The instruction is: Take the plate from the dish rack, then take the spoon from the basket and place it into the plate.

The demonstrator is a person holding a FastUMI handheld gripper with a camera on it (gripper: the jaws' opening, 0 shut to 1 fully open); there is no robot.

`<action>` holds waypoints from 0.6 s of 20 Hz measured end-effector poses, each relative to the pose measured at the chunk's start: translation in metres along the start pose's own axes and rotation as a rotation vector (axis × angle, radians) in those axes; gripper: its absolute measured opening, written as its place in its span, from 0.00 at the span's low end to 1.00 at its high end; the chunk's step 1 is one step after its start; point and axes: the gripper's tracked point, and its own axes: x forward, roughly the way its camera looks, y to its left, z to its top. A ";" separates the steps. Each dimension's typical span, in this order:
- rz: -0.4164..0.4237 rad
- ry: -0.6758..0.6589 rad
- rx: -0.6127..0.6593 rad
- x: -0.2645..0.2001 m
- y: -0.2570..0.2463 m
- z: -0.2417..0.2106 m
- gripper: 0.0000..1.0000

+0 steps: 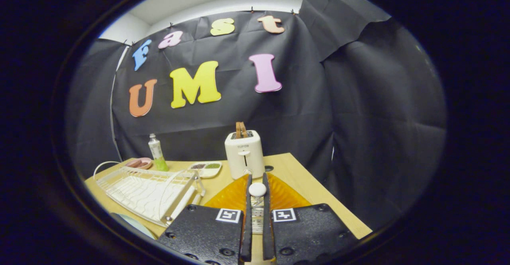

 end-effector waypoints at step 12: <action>0.026 -0.125 0.015 -0.114 0.058 0.111 0.16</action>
